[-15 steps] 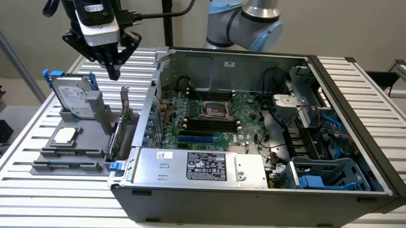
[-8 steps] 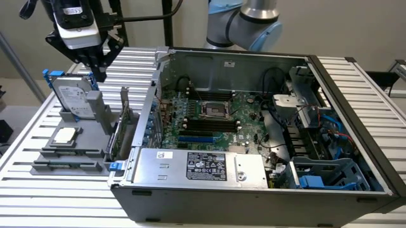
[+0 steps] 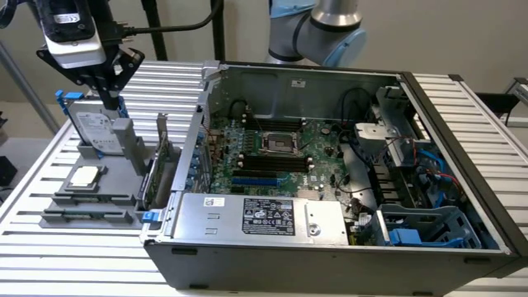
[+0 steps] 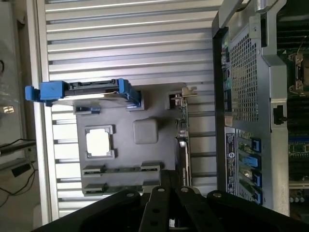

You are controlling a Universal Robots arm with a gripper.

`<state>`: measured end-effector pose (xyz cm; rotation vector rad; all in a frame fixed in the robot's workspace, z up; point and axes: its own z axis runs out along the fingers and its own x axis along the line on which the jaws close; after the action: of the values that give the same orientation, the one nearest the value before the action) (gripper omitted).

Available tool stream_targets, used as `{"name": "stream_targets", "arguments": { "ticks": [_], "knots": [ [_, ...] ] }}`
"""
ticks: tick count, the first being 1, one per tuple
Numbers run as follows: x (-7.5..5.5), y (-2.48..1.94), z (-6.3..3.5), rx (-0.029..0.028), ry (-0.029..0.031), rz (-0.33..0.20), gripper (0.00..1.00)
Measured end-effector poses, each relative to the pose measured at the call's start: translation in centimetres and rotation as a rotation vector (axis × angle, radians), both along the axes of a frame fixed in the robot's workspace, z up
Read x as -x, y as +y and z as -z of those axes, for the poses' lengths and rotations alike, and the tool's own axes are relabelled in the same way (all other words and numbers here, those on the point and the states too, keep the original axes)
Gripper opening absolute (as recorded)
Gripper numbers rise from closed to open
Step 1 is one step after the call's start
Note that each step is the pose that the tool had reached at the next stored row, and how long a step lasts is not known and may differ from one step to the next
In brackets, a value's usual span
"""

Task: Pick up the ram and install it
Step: 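Reach for the ram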

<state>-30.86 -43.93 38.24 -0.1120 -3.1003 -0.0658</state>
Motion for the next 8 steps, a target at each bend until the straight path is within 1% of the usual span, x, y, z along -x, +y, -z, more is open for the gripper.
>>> {"name": "stream_targets", "arguments": {
  "ticks": [4, 8],
  "knots": [
    [0.6, -0.59, 0.08, 0.001, 0.0013, 0.0, 0.11],
    [1.0, -1.36, 0.14, 0.001, 0.0013, 0.0, 0.11]
  ]
}}
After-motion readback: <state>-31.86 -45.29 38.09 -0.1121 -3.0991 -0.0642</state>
